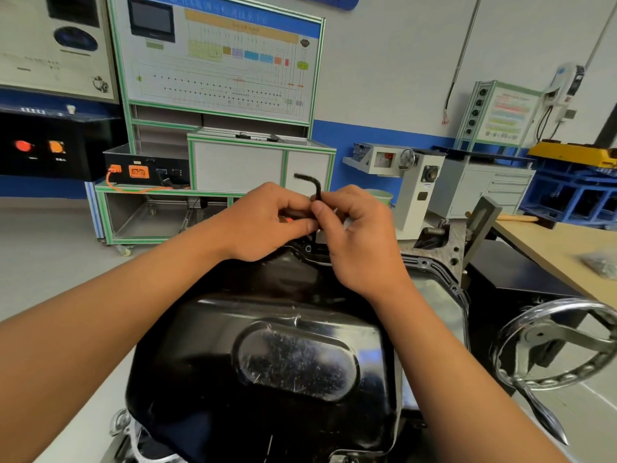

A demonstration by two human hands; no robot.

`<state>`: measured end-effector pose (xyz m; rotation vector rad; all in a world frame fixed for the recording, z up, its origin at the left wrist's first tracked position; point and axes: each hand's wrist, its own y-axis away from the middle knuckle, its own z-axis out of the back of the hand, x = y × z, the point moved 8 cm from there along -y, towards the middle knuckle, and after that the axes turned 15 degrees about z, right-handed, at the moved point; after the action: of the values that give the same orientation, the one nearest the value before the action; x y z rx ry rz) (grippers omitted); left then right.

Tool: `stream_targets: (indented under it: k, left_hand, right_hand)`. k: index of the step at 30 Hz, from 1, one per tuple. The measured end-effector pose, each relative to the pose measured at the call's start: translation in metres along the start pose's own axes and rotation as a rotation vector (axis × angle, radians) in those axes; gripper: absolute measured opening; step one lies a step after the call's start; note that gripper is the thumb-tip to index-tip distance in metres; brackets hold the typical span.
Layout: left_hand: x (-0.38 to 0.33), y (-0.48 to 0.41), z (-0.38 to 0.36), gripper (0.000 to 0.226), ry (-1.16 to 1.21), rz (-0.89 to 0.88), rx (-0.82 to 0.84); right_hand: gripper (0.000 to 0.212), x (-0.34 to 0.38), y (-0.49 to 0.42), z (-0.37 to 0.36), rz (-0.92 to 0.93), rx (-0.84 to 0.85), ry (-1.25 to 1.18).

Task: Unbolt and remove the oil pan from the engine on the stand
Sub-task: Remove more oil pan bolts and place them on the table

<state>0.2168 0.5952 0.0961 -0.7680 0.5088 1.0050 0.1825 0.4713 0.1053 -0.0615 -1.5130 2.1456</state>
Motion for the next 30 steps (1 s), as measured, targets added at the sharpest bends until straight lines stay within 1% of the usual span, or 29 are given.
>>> stream_targets:
  k: [2,8,13,19,24,26,29,30]
  left_hand:
    - [-0.001,0.0,0.001,0.015,-0.026,-0.009,-0.007]
    - [-0.008,0.004,0.003,0.025,-0.032,-0.021,-0.056]
    - [-0.013,0.009,0.003,0.026,-0.076,-0.078,-0.064]
    - [-0.008,0.01,0.004,0.014,-0.089,-0.09,-0.078]
    - [-0.007,0.009,0.004,0.013,-0.058,-0.098,-0.092]
    - [-0.005,0.008,0.004,0.015,-0.048,-0.09,-0.099]
    - [-0.008,0.009,0.004,0.014,-0.064,-0.103,-0.112]
    - [-0.01,0.01,0.004,0.017,-0.069,-0.112,-0.121]
  right_hand:
    - [0.013,0.002,0.0,-0.002,0.013,0.026,0.007]
    - [0.014,0.0,0.001,0.003,0.001,-0.023,-0.027]
    - [0.012,0.001,0.002,0.005,0.004,-0.036,-0.071]
    - [0.012,0.002,0.002,0.004,0.016,-0.013,-0.099]
    - [0.009,0.0,0.003,0.004,0.006,-0.014,-0.117]
    - [0.006,-0.002,0.004,0.004,-0.021,-0.035,-0.136]
    - [0.01,-0.01,0.007,0.007,-0.117,-0.122,-0.228]
    - [0.011,-0.013,0.008,0.008,-0.145,-0.15,-0.257]
